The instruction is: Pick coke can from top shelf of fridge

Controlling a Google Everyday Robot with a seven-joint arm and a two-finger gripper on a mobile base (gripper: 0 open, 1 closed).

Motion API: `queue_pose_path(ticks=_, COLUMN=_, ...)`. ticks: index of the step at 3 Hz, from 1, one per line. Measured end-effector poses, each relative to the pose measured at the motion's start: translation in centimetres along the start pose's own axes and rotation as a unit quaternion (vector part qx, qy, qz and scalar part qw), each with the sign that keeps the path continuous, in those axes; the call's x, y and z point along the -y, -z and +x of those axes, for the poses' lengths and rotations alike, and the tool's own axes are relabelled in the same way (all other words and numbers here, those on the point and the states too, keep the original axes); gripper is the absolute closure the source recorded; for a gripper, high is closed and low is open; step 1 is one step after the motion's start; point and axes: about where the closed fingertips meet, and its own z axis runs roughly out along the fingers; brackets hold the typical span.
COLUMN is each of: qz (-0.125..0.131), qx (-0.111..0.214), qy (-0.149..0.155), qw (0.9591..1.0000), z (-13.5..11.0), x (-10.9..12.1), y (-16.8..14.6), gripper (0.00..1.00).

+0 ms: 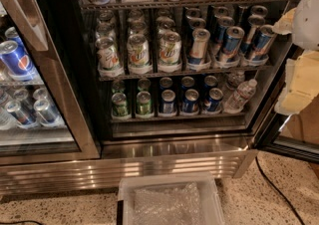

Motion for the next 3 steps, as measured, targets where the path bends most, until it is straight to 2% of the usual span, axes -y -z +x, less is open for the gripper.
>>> queue_pose_path(ticks=1, qz=0.000, qx=0.003, qy=0.003, qw=1.0000, z=-0.2, x=0.0, y=0.0, gripper=0.00)
queue_pose_path(ticks=2, qz=0.014, qx=0.060, qy=-0.014, qw=0.9980, z=-1.0, x=0.9, y=-0.4, gripper=0.00)
queue_pose_path(ticks=3, qz=0.036, qx=0.161, qy=-0.072, qw=0.9837, z=-0.2, x=3.0, y=-2.3, gripper=0.00)
